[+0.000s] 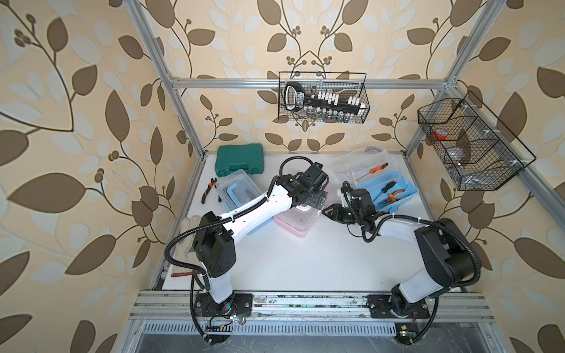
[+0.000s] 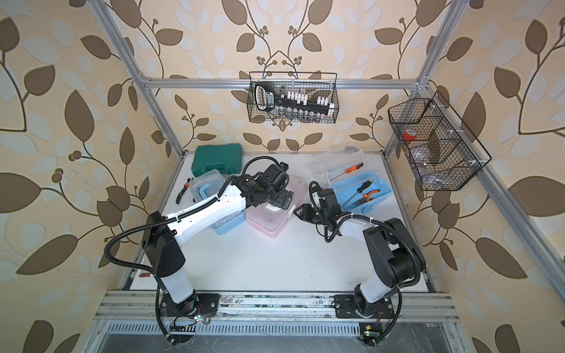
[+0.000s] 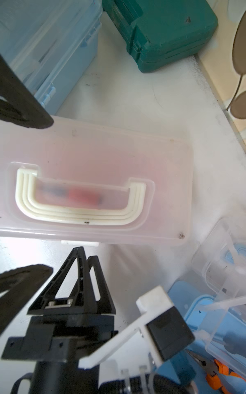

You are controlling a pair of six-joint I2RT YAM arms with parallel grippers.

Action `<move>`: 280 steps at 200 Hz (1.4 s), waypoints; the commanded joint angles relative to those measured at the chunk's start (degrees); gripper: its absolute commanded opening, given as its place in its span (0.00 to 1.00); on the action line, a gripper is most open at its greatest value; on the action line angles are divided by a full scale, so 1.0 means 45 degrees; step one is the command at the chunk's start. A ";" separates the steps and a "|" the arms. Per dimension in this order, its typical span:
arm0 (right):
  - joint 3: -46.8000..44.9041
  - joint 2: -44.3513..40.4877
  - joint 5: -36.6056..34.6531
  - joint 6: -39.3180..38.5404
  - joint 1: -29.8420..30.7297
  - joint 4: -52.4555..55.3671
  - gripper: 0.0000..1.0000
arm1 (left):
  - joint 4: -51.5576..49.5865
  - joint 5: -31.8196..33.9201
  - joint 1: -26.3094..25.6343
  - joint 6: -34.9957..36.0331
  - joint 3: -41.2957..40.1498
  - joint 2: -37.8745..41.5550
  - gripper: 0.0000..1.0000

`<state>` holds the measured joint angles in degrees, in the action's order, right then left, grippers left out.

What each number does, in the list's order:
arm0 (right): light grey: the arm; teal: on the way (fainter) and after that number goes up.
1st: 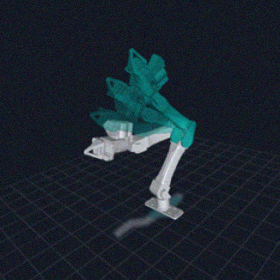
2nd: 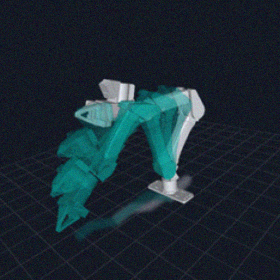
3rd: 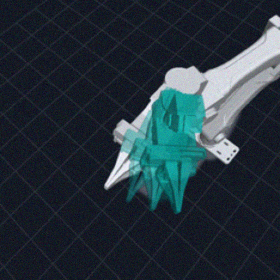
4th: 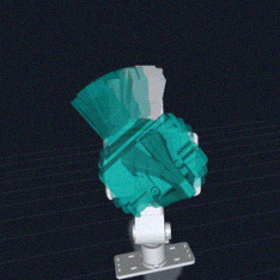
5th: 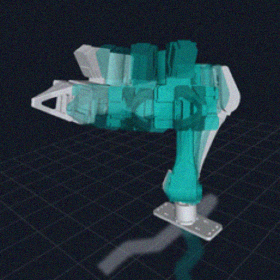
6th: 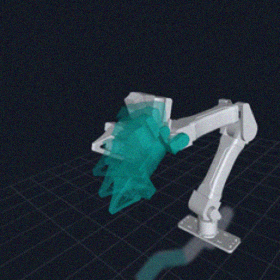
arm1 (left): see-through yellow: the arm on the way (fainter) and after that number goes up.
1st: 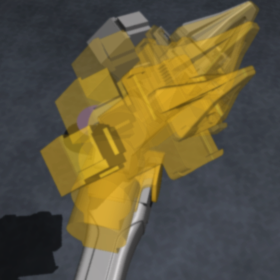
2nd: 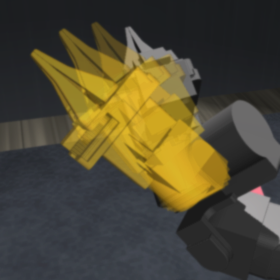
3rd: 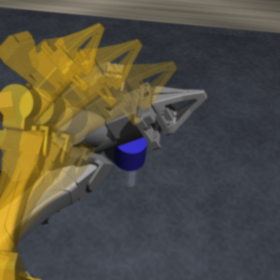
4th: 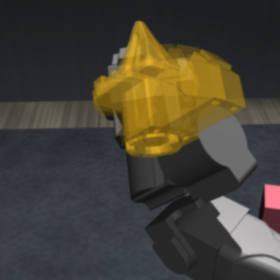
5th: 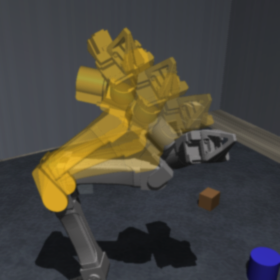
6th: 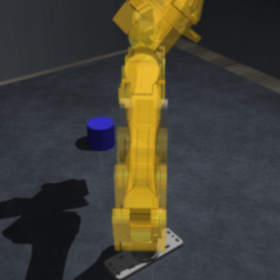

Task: Close toolboxes
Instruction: Move the toolbox to the center of the board.

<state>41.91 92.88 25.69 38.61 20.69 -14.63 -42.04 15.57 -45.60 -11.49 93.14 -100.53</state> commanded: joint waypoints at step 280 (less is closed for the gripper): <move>0.2720 0.2511 -0.1053 0.0235 0.1225 -0.1084 0.29 | 0.0105 0.0075 0.0427 -0.1183 -0.3559 0.3444 0.99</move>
<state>49.47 102.26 20.56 40.99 26.52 -16.34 -41.80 15.40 -44.51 -15.49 77.49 -88.03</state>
